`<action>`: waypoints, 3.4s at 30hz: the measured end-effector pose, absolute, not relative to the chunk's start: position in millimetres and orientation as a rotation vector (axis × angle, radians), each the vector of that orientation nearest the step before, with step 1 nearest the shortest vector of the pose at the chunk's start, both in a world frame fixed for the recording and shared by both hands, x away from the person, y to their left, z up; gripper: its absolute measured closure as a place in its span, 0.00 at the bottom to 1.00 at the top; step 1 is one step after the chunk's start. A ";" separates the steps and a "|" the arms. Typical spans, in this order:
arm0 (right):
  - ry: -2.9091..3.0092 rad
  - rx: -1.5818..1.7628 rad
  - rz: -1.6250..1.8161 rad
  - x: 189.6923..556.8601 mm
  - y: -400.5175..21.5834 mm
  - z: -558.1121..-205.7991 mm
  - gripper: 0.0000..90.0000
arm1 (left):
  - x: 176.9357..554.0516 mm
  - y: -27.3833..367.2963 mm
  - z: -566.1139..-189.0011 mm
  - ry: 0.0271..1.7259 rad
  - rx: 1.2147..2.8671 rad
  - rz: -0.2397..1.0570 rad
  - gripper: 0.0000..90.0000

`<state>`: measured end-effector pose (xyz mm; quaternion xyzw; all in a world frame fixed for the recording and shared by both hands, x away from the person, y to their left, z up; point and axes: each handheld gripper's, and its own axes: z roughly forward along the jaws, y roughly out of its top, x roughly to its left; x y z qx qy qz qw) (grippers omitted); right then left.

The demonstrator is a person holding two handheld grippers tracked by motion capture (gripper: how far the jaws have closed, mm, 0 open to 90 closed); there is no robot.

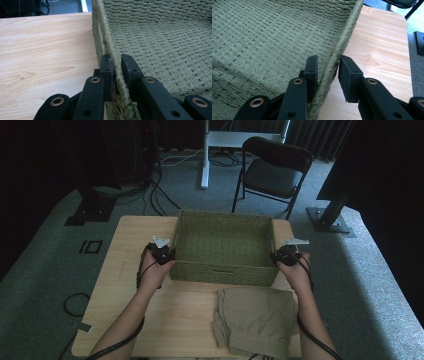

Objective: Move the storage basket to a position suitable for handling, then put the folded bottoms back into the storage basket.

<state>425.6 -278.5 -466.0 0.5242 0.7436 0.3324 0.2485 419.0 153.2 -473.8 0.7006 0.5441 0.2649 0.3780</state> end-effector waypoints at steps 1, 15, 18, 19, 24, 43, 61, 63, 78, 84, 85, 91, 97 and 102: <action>2.026 1.433 0.910 425.6 -280.6 -466.1 0.77 | 419.2 151.7 -473.8 1.390 1.790 0.673 0.91; 2.018 1.434 0.882 424.5 -310.2 -465.8 0.77 | 421.1 124.0 -473.4 1.368 1.807 0.635 0.90; 2.016 1.436 0.879 424.0 -319.2 -465.8 0.75 | 421.1 116.4 -473.3 1.355 1.815 0.626 0.89; 2.017 1.437 0.877 424.0 -321.4 -465.7 0.75 | 421.1 114.1 -473.3 1.353 1.816 0.620 0.89; 2.031 1.419 0.846 425.3 -332.7 -464.6 0.78 | 421.5 102.8 -473.5 1.331 1.831 0.615 0.88; 2.078 1.407 0.853 432.9 -364.9 -463.2 0.78 | 415.5 81.2 -471.7 1.302 1.861 0.552 0.83; 1.999 1.425 0.956 427.4 -372.9 -459.1 0.48 | 420.6 83.1 -470.4 1.249 1.885 0.437 0.57; 1.980 1.423 0.995 426.2 -373.4 -456.2 0.42 | 421.4 83.6 -469.8 1.244 1.885 0.416 0.52; 1.965 1.315 1.064 412.6 -357.3 -433.9 0.20 | 410.6 89.9 -436.6 1.034 1.835 0.488 0.27; 1.921 1.291 1.176 400.4 -350.7 -425.8 0.18 | 397.4 84.2 -424.3 0.971 1.796 0.445 0.26; 1.915 1.289 1.190 398.1 -349.3 -424.3 0.18 | 395.5 82.9 -423.1 0.961 1.793 0.452 0.26; 1.920 1.238 1.253 386.4 -338.5 -417.1 0.18 | 386.5 77.5 -423.3 0.920 1.806 0.451 0.22; 1.921 1.215 1.293 377.6 -334.5 -412.6 0.18 | 380.1 74.8 -417.9 0.866 1.838 0.474 0.21; 1.943 1.193 1.297 368.0 -329.5 -414.7 0.18 | 374.0 70.9 -416.9 0.853 1.860 0.455 0.22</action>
